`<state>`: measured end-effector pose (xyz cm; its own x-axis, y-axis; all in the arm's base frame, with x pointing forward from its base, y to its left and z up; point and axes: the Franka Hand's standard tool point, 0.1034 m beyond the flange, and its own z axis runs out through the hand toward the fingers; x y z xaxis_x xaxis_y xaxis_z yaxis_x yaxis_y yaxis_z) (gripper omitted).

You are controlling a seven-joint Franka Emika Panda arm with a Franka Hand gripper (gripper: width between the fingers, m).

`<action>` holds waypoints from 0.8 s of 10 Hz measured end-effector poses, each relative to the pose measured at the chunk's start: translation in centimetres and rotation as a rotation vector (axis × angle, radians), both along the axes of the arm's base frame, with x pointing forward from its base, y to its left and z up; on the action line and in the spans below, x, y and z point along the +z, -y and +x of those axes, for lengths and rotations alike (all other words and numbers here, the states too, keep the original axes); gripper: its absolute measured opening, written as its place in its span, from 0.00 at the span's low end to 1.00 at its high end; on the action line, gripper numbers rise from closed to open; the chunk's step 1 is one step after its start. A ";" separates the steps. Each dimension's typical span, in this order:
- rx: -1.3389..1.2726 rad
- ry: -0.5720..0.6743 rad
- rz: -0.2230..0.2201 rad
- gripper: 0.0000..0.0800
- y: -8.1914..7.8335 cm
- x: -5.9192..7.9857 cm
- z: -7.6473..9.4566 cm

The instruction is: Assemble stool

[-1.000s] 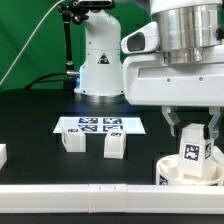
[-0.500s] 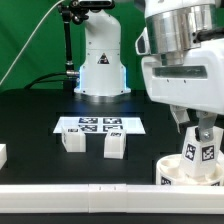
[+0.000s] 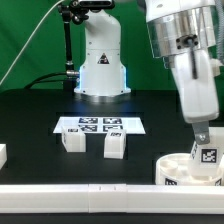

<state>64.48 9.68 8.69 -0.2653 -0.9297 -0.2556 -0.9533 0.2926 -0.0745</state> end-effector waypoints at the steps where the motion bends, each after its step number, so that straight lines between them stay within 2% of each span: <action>1: -0.041 -0.009 0.010 0.42 -0.1 0.0 0.0; 4: -0.203 -0.045 0.058 0.42 -0.6 0.0 -0.1; 6: -0.096 -0.008 0.045 0.72 -0.7 0.5 0.2; 7: -0.092 0.005 0.048 0.78 -0.9 0.9 0.4; 8: -0.027 0.023 0.037 0.78 -1.0 1.0 0.4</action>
Offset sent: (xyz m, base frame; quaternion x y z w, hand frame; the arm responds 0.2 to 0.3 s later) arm 0.0000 0.0000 0.0000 0.0000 0.0000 0.1938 0.9810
